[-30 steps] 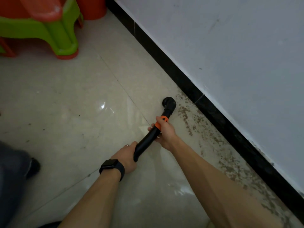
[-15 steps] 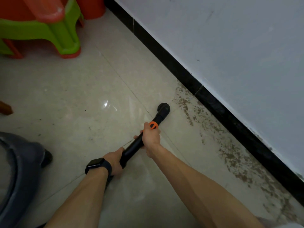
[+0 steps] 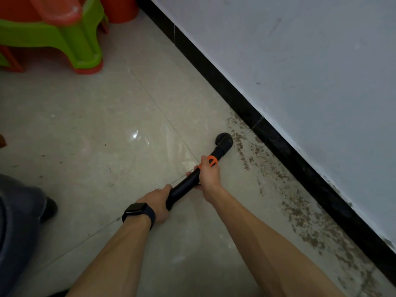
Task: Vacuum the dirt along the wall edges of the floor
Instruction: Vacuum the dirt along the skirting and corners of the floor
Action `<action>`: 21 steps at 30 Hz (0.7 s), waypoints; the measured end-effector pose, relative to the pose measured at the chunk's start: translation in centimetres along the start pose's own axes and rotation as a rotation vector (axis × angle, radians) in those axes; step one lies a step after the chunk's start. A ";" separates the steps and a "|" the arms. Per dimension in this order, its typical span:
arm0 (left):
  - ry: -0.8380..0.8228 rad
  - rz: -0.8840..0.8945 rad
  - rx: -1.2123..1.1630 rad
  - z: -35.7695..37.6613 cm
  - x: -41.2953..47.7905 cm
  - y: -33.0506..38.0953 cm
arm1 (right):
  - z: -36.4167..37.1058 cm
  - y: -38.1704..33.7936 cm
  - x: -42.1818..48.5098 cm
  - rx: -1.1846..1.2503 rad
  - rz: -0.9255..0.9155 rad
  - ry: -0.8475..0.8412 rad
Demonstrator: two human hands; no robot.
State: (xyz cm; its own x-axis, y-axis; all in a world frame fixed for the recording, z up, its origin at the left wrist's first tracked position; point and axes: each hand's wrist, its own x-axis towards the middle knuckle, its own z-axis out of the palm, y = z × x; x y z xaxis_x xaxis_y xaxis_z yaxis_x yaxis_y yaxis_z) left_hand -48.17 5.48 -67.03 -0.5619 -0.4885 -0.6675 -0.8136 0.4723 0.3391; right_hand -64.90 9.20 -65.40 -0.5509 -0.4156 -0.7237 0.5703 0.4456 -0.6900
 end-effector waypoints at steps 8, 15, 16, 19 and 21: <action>0.041 0.027 0.010 -0.3 2.2 2.0 | -1.3 -1.8 2.0 -0.018 -0.019 0.004; 0.120 0.051 0.018 -0.5 3.8 3.7 | -2.2 -2.9 4.4 -0.017 -0.042 0.019; 0.135 0.055 0.016 -0.5 4.0 4.0 | -2.3 -3.1 4.7 -0.021 -0.047 0.021; 0.178 0.073 -0.005 -0.6 4.6 4.8 | -2.5 -3.9 5.7 -0.029 -0.057 0.030; 0.200 0.085 -0.011 -0.8 5.0 5.3 | -2.6 -4.4 6.4 -0.038 -0.064 0.039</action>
State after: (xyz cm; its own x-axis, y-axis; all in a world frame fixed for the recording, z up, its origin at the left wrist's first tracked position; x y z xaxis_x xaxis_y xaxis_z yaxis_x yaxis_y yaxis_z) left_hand -55.41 4.99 -68.02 -0.6458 -0.5841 -0.4917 -0.7632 0.5102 0.3965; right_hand -72.53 6.69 -66.97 -0.6096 -0.4133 -0.6764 0.5097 0.4491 -0.7338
